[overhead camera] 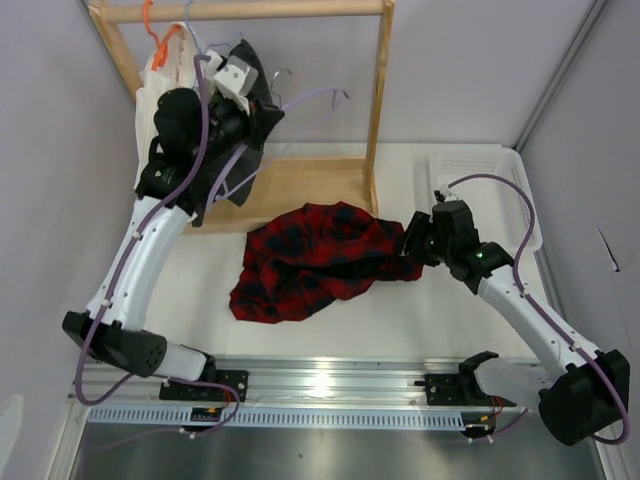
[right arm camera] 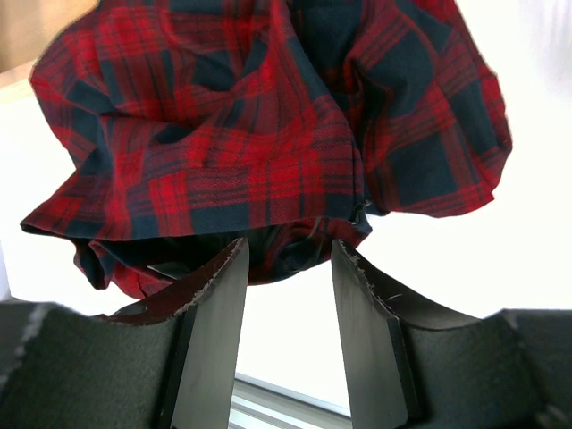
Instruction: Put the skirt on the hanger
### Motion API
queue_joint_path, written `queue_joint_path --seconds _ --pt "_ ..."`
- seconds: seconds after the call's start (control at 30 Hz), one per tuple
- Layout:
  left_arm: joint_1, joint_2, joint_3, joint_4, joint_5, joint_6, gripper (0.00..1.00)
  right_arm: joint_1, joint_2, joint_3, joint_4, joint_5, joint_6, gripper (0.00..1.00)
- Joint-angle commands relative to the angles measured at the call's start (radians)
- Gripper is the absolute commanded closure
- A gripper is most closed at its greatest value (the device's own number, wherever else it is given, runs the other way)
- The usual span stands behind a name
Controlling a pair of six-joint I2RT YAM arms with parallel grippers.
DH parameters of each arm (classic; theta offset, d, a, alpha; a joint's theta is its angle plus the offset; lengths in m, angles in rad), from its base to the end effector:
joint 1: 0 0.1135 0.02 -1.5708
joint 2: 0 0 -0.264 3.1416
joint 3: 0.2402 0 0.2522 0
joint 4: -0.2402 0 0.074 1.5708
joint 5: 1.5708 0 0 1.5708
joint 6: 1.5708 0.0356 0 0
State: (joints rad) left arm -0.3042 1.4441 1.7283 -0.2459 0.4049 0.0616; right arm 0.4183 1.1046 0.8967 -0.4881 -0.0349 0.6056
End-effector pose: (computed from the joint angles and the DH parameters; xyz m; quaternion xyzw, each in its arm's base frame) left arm 0.2931 -0.1067 0.5057 0.2660 0.6416 -0.2238 0.6837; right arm 0.2165 0.0976 0.2872 0.0773 0.9024 0.2213 0.3615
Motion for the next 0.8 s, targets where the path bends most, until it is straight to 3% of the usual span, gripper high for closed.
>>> queue_joint_path --seconds 0.0,0.1,0.37,0.77 --pt "-0.053 -0.148 -0.108 -0.105 0.075 0.049 1.0 -0.003 -0.038 0.071 -0.038 0.024 -0.055 0.52" --pt "-0.081 -0.292 -0.331 -0.092 0.124 0.02 1.0 -0.001 -0.035 0.07 -0.049 0.021 -0.069 0.52" --pt "-0.171 -0.595 -0.617 -0.081 0.199 -0.098 1.0 0.028 -0.015 0.064 -0.063 0.006 -0.093 0.59" --pt "-0.223 -0.654 -0.783 -0.122 0.222 -0.14 1.0 0.137 0.044 0.032 -0.072 0.089 -0.09 0.61"
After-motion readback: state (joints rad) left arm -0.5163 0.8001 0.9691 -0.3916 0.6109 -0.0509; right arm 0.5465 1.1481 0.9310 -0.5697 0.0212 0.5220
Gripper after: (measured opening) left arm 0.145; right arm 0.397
